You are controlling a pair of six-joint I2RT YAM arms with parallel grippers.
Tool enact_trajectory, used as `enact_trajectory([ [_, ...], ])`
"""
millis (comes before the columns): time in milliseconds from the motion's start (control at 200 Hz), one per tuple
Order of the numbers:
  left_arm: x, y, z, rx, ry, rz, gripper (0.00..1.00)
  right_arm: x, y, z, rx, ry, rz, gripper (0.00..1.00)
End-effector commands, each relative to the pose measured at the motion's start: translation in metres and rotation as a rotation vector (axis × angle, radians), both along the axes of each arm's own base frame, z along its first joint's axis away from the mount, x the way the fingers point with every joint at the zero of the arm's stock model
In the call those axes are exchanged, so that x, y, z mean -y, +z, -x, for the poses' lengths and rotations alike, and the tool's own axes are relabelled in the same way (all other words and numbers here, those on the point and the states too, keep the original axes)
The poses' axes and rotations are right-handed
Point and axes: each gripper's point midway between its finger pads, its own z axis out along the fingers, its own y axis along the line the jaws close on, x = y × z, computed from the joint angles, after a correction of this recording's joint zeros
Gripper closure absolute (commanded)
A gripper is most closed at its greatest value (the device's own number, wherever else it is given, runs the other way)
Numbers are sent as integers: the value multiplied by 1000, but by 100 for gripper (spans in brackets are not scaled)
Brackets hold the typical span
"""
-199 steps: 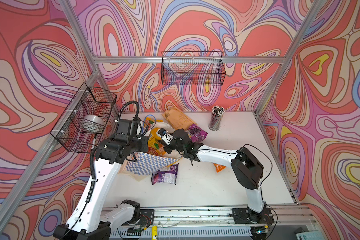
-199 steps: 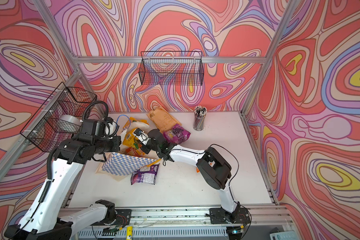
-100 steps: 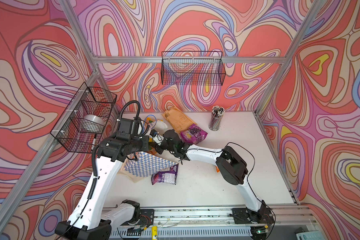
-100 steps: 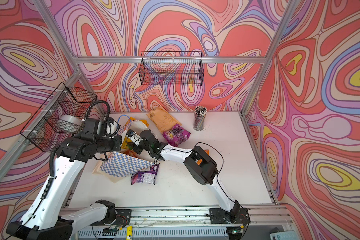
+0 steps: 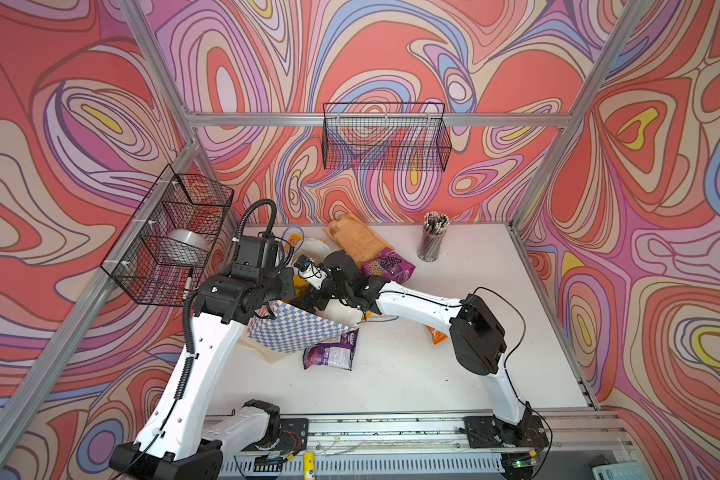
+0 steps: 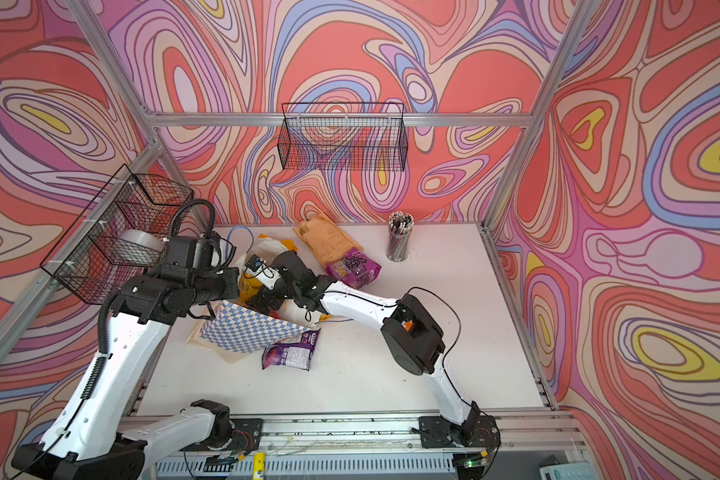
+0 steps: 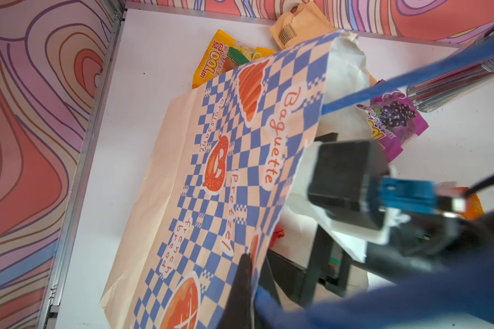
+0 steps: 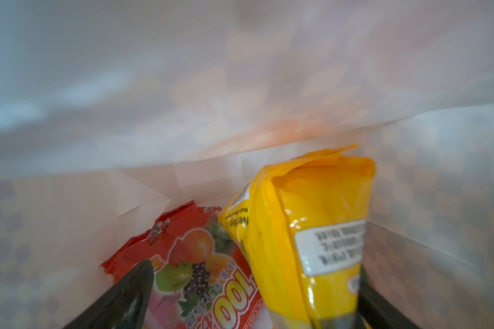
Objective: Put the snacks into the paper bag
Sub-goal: 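Lower the yellow pack into the paper bag and open the right gripper, then withdraw the right gripper from the bag toward the remaining snacks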
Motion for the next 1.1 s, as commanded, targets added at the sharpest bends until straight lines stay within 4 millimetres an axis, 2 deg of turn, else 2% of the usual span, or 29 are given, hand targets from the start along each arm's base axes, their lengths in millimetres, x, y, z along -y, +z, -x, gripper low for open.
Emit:
enact_trajectory([
  [0,-8,-2,-5,4,59,-19,100,14,93,13,54,-10,-103,1],
  [195,-9,-5,-9,2,72,-20,100,33,121,25,47,-29,-128,2],
  [295,-11,-2,-9,12,80,-29,100,48,139,23,70,-89,-147,2],
  [361,-9,0,-10,21,73,-17,100,52,141,24,75,-96,-151,2],
  [436,-9,-1,-10,18,73,-19,100,51,128,25,55,-90,-119,2],
  [491,-10,-1,-10,17,75,-24,100,54,120,17,24,-144,-85,2],
  [626,-9,1,-12,13,74,-20,100,86,122,-6,27,-359,-22,2],
  [726,-10,3,-16,20,77,-31,100,108,106,-11,2,-419,29,2],
  [786,-11,3,-17,12,81,-43,100,119,90,-8,-36,-439,70,2],
  [816,-11,4,-18,10,81,-43,100,123,73,-5,-68,-448,107,2],
  [841,-11,4,-18,11,80,-43,100,129,77,0,-78,-452,101,2],
  [926,-10,5,-19,14,80,-37,100,150,53,6,-164,-508,126,2],
  [1027,-10,7,-20,20,84,-38,100,172,28,15,-311,-556,85,12],
  [1097,-10,7,-21,20,85,-40,100,177,12,24,-384,-566,66,19],
])
